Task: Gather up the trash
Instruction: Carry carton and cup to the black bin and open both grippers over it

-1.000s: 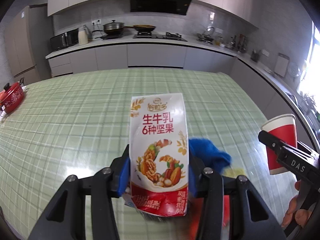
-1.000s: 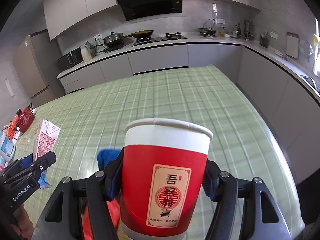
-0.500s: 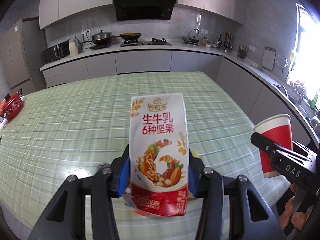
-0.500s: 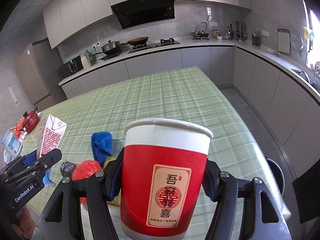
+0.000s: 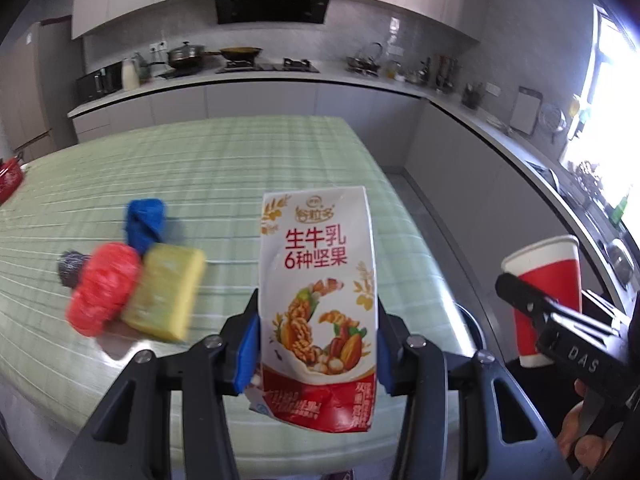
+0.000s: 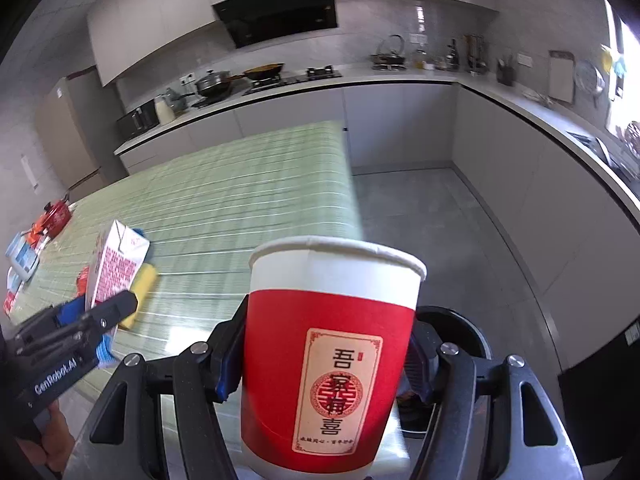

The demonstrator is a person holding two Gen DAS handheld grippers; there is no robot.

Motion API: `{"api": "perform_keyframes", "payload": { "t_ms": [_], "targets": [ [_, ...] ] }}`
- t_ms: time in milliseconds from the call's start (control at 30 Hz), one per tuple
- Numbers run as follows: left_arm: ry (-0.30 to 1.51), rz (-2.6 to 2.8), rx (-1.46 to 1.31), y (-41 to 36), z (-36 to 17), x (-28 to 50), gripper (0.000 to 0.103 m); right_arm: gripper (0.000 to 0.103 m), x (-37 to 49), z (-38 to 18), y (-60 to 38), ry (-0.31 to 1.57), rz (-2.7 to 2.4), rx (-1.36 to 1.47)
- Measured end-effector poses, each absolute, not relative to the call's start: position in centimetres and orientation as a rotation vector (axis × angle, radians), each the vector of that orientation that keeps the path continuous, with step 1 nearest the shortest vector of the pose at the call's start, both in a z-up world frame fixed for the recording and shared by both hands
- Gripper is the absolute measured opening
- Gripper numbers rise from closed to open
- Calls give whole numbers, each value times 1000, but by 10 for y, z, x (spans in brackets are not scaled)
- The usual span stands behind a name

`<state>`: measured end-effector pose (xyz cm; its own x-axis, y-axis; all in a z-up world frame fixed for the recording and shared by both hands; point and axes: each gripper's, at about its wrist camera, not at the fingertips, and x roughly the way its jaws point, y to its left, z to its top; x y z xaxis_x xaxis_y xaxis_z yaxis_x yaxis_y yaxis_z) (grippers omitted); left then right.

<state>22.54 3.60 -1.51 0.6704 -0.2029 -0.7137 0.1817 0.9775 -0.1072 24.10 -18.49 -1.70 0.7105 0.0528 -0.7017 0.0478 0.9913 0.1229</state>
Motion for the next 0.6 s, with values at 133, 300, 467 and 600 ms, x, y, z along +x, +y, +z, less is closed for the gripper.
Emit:
{"api": "perform_keyframes", "payload": {
  "t_ms": [133,300,467,600],
  "targets": [
    [809,-284,6,8,-17,222,49,67,226,-22,-222,780,-65,176],
    [823,-362,27,-20,-30,216,49,67,213,-33,-259,808,-147,206],
    [848,-395,39,-56,-34,210,49,67,201,-50,-307,839,-192,261],
    [856,-402,59,-89,-36,211,49,67,212,-65,-332,872,-162,270]
  ]
}}
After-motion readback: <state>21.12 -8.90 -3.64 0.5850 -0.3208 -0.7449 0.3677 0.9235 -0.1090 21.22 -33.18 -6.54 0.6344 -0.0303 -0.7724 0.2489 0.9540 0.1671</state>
